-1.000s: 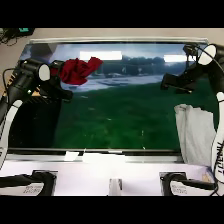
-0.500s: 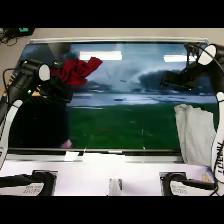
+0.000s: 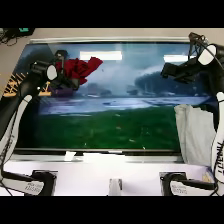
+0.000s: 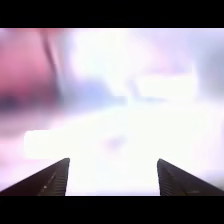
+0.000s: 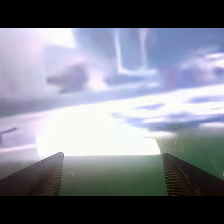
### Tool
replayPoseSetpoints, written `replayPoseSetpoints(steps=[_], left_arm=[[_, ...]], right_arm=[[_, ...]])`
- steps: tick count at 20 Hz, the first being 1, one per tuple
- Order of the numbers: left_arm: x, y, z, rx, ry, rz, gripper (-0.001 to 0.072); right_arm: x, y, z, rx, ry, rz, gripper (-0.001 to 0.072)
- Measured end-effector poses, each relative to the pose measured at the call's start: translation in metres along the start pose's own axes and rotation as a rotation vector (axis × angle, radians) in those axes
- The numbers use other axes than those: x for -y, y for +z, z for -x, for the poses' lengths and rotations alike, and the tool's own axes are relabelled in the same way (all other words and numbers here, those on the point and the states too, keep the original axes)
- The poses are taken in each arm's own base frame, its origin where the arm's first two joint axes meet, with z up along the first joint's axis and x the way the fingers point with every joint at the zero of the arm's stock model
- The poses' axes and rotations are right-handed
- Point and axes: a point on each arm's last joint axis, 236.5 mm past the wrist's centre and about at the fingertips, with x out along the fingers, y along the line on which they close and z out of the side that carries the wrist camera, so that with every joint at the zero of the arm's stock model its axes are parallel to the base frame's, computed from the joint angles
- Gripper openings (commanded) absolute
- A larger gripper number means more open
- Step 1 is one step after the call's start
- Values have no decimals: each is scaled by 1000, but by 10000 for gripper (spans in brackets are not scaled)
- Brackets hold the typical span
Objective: Fold the shirts.
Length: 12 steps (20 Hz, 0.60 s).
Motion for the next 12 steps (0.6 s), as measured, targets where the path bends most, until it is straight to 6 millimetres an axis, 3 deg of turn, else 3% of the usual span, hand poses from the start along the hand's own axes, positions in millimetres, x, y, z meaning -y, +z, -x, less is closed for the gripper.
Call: replayPoseSetpoints(steps=[2, 4, 7, 9, 12], left_arm=[[-29, 34, -18, 54, 21, 81, 677], [-73, 58, -38, 73, 56, 198, 688], [-129, 58, -73, 48, 58, 417, 688], [-139, 54, -96, 51, -12, 535, 687], [-132, 70, -113, 121, -135, 584, 686]], right_arm=[[-4, 9, 0, 37, 19, -21, 667], [-13, 17, 1, 71, 57, -46, 667], [-29, 26, 3, 104, 126, -83, 667], [-36, 29, 5, 114, 161, -101, 667], [-42, 31, 6, 120, 187, -114, 667]])
